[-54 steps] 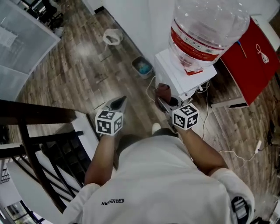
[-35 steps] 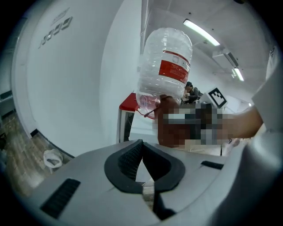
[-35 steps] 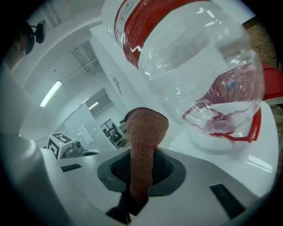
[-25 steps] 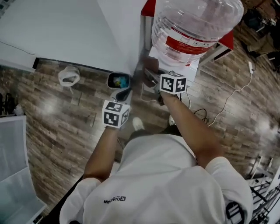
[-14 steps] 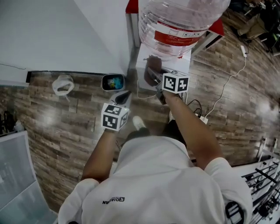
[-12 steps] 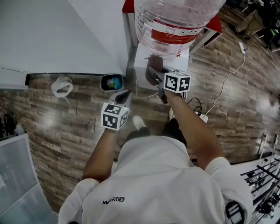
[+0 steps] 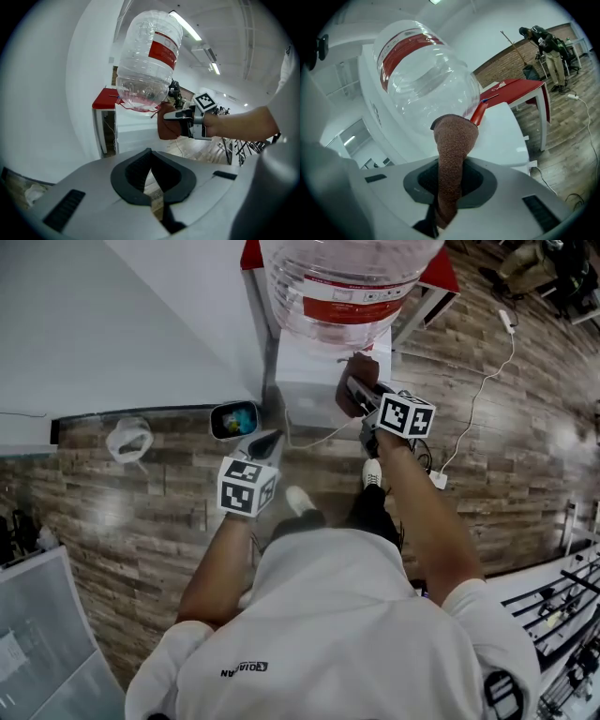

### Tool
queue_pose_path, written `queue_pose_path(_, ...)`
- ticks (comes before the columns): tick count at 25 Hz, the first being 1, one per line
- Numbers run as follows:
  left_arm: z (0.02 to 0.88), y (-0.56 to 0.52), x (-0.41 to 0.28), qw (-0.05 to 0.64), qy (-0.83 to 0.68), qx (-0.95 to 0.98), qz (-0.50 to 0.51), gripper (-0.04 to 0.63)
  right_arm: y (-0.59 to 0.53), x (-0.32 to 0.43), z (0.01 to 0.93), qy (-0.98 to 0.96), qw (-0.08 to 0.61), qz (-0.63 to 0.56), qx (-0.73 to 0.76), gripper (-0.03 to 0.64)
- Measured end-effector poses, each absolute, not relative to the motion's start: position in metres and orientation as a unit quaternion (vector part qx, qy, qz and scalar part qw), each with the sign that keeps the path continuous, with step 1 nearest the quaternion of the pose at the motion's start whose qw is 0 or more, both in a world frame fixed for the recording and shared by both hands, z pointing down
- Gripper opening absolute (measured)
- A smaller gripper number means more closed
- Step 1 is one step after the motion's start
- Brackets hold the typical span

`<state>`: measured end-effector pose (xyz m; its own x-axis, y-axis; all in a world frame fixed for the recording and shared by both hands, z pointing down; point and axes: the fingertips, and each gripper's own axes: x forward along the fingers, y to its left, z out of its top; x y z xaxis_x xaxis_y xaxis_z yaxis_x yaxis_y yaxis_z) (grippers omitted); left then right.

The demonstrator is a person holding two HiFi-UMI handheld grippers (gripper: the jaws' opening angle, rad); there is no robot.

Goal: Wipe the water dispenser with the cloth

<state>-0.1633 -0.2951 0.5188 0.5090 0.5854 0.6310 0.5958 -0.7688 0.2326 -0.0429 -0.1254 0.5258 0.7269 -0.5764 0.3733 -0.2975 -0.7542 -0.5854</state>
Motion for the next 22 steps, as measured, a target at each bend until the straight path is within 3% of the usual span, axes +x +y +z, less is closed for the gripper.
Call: queue_pose_path(22, 0.505, -0.276, -0.187, 0.033, -0.341, -0.863, -0.370, -0.011, 0.018, -0.092, 0.524, 0.129, 0.262, -0.251, -0.923, 0.055)
